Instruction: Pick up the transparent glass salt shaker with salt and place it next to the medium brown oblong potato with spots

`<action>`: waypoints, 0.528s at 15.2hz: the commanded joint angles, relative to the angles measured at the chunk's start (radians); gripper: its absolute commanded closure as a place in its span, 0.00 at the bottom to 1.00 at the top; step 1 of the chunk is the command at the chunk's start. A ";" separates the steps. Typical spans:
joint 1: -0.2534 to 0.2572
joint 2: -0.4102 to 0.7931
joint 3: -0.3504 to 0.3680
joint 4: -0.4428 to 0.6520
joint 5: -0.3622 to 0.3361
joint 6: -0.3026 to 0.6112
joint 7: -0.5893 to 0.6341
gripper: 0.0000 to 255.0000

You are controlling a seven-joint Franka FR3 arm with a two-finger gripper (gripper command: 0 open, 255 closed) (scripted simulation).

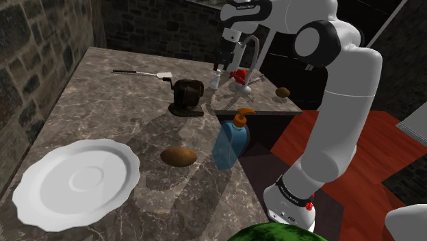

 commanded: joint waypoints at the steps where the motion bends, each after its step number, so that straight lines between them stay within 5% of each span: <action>1: 0.001 0.004 0.001 -0.021 0.002 0.026 -0.002 0.00; 8: 0.003 0.007 0.002 -0.039 0.004 0.046 -0.004 0.00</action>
